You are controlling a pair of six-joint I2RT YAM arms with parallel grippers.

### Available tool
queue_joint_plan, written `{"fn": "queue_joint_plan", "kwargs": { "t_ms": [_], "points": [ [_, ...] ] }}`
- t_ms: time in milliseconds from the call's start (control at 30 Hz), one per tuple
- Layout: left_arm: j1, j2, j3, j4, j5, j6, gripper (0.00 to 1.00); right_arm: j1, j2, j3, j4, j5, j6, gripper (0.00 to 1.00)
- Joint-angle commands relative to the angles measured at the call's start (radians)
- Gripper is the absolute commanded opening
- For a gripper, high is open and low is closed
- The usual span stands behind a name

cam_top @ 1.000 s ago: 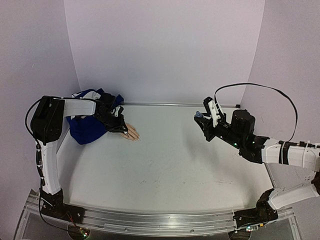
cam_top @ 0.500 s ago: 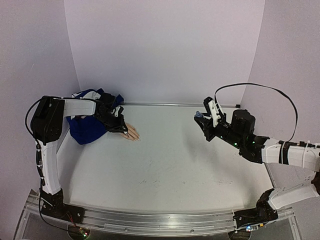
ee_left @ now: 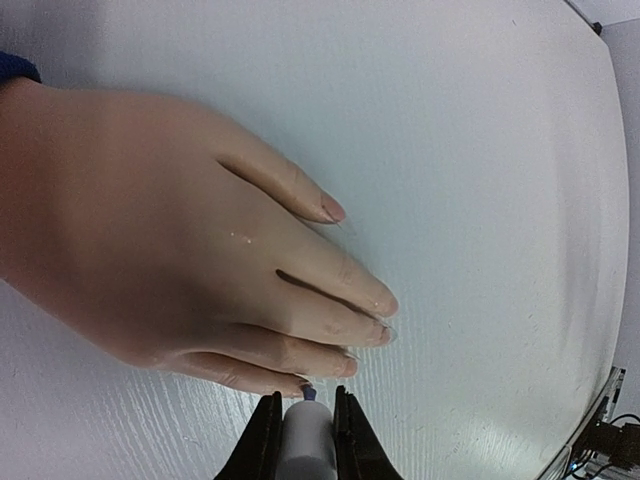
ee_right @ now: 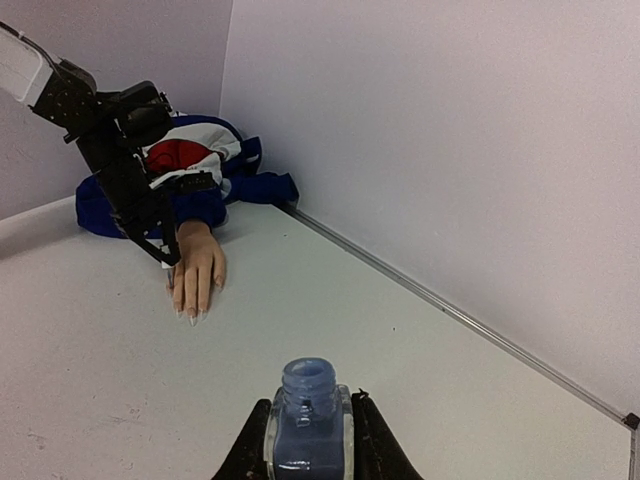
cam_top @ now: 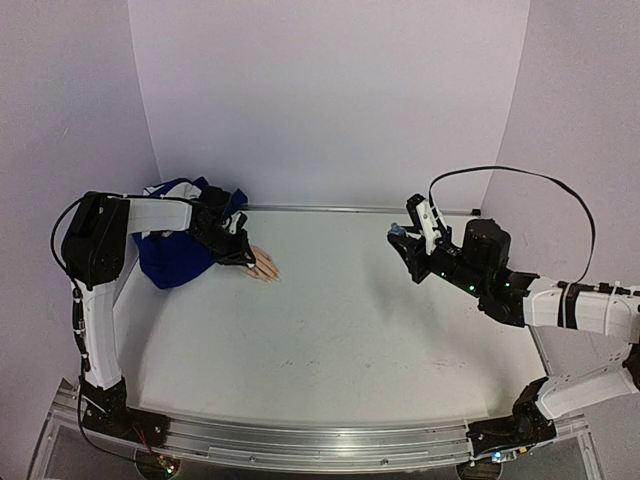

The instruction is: Paint the nails

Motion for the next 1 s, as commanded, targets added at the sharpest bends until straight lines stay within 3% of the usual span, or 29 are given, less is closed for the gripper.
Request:
{"fn": "queue_joint_plan", "kwargs": {
  "t_ms": [0,967],
  "points": [
    [0.006,0.010,0.009,0.023,-0.013,0.017,0.00,-0.007,0.000,0.033,0.071,-0.010,0.010,0.00],
    [0.004,-0.009,-0.021,0.025,0.017,0.020,0.00,-0.013,0.002,0.034,0.071,-0.021,0.014,0.00]
  ]
}}
